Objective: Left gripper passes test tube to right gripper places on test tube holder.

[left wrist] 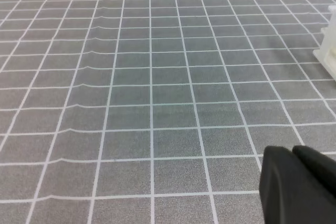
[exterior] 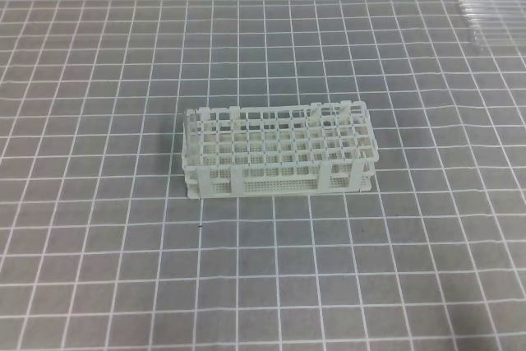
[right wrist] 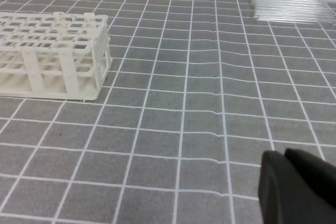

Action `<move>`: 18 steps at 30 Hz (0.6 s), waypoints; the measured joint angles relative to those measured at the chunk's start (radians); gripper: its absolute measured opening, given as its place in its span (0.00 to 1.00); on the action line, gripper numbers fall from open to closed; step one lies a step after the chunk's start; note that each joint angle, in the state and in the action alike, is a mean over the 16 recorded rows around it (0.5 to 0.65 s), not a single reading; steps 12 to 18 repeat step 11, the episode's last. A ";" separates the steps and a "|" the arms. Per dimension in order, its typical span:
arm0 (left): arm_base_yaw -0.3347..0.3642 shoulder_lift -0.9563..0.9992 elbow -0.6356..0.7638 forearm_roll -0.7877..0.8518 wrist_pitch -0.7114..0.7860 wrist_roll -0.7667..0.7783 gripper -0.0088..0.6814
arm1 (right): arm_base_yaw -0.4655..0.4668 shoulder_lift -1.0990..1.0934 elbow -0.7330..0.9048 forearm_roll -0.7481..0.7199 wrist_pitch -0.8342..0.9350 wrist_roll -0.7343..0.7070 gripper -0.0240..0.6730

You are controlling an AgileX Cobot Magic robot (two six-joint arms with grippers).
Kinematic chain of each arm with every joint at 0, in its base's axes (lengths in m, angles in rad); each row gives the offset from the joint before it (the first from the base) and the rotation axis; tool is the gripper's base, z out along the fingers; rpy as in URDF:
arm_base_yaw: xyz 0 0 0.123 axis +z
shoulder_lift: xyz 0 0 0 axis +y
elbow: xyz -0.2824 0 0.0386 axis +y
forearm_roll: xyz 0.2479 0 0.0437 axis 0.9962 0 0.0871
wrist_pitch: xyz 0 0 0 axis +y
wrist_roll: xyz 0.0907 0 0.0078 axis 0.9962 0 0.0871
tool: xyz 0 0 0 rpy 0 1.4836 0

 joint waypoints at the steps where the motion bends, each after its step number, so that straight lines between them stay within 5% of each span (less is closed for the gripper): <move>1: 0.000 -0.002 0.001 0.000 -0.001 0.000 0.01 | 0.000 0.000 0.000 0.000 0.000 0.000 0.02; 18: 0.000 0.001 0.000 0.000 -0.001 0.000 0.01 | 0.000 0.000 0.000 0.000 0.000 0.000 0.02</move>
